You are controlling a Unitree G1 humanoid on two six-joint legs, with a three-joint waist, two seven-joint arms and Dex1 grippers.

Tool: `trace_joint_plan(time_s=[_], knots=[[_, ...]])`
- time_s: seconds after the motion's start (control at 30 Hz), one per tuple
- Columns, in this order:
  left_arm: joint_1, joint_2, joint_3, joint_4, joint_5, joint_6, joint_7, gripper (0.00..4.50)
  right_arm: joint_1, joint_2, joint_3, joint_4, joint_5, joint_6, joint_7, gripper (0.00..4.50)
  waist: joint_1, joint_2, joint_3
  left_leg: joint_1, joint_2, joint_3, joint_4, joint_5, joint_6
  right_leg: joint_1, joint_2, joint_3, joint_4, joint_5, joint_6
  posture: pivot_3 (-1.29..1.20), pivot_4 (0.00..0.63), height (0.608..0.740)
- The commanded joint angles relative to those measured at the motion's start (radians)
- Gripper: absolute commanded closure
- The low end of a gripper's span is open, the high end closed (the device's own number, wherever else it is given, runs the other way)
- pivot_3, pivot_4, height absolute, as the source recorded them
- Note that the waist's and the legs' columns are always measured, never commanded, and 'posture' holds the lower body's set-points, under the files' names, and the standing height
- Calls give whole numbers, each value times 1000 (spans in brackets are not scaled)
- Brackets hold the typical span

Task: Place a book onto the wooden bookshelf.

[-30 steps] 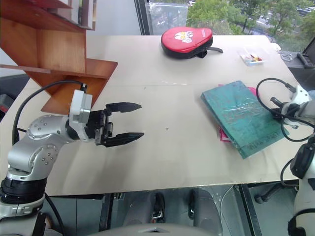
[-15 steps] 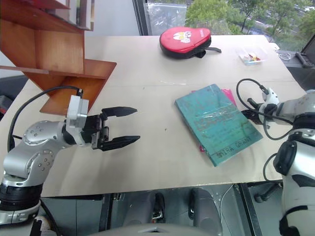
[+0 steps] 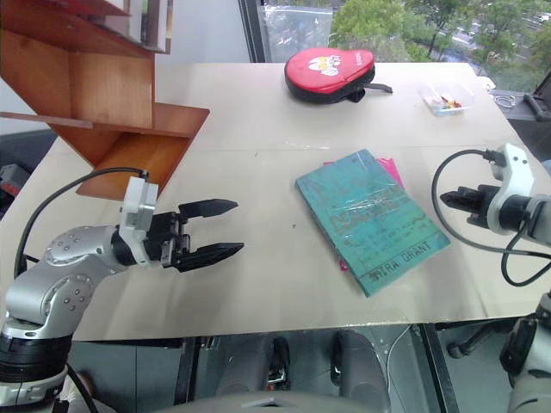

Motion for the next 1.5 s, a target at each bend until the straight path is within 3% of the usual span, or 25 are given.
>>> trace_joint_plan(time_s=[0.03, 0.23, 0.4, 0.57, 0.7, 1.03, 1.5], knots=[[-27, -12, -19, -5, -12, 24, 25, 0, 18, 54, 20, -106, 71, 6, -15, 4428, -4, 0, 0, 0, 0, 0, 0, 0, 0, 0, 0, 0, 1, 0, 0, 0, 150, 740], [-61, -8, -15, 19, -14, 62, 38, 0, 53, 127, 69, -189, 135, 6, -56, 4428, -1, 0, 0, 0, 0, -1, 1, 1, -1, 0, 0, 0, 3, 0, 0, 0, 150, 740], [-60, -8, -8, 21, -13, 74, 42, 0, 31, 136, 15, -193, 171, 6, -74, 4428, 0, 0, 0, -1, -1, -1, 1, 0, 0, 0, -1, 0, 2, 0, 0, 0, 150, 740], [-56, -18, -12, 12, -11, 74, 50, 0, -26, 139, -72, -141, 85, -21, -150, 4428, 0, 0, 0, -1, -1, -1, 1, 0, 0, 0, -1, -1, 2, 0, 0, 0, 150, 740], [-59, -24, -18, 10, -13, 66, 45, 0, -9, 132, -58, -100, 40, -42, -157, 4428, -1, 0, 0, -1, -1, -1, 1, 0, 0, 0, -1, -1, 2, 0, 0, 0, 150, 740], [-55, 4, 18, -1, -76, 21, -111, 0, 9, 139, 6, -96, 24, -16, -113, 4428, -2, 0, 0, -1, -1, -1, 1, 0, 0, -1, -1, -1, 2, 0, 0, 0, 150, 740], [-41, 66, 61, 26, -94, 16, -211, 0, -22, 192, 33, -136, 65, 5, -94, 4428, -2, 1, 0, -1, -1, -1, 0, 0, 0, -1, -1, -1, 1, 0, 0, 0, 150, 740]])
